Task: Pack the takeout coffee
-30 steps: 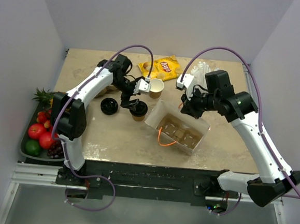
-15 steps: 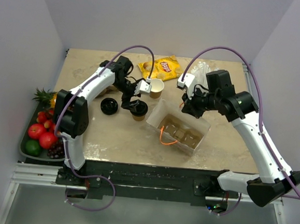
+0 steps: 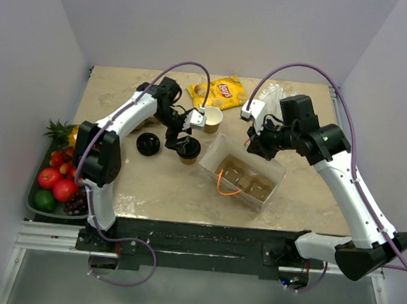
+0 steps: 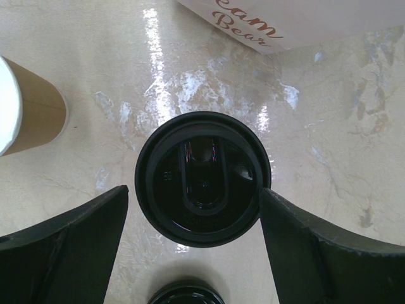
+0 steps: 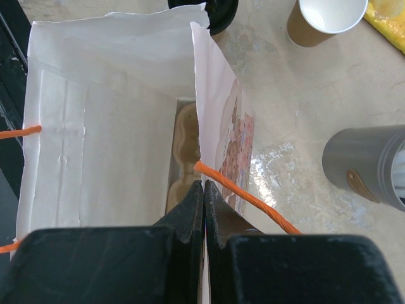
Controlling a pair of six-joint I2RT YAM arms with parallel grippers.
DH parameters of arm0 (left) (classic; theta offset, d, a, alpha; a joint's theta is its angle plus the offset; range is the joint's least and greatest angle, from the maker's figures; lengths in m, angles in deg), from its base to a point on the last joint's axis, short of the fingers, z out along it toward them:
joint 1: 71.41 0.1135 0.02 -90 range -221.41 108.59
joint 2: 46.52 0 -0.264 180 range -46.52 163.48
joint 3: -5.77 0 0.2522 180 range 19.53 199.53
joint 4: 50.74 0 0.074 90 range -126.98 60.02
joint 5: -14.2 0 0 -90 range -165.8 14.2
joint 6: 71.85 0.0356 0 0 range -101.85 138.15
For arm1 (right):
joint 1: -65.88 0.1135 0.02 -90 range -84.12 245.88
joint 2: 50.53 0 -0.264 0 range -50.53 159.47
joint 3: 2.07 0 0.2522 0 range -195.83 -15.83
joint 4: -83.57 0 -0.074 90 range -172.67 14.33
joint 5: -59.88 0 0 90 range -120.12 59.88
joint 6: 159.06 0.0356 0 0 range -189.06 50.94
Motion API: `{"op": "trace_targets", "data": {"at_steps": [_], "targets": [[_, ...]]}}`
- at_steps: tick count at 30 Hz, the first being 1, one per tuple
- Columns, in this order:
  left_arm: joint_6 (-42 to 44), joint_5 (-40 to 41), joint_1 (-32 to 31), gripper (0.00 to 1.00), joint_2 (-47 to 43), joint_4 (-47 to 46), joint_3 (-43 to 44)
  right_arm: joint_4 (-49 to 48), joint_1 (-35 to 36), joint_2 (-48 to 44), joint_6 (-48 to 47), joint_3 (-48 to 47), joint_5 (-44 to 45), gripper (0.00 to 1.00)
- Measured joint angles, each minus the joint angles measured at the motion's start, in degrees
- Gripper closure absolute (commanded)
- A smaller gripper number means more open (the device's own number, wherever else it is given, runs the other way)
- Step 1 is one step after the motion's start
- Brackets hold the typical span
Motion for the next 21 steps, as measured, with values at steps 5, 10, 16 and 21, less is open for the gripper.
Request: {"op": "trace_targets", "data": {"at_steps": [5,10,16,21], "targets": [[0.0,-0.9,-0.5,0.12,0.3,1.7,0.0,0.0,0.0,0.0,0.0,0.0,0.0,1.00],[-0.9,-1.1,-0.7,0.12,0.4,1.6,-0.3,0.0,0.0,0.0,0.0,0.0,0.0,1.00],[-5.4,-1.1,-0.7,0.11,-1.6,-3.6,-3.6,-0.1,0.0,0.0,0.0,0.4,0.0,1.00],[-7.2,-0.6,-0.7,0.07,-2.1,-6.7,-3.7,-0.2,0.0,0.0,0.0,0.9,0.0,1.00]]}}
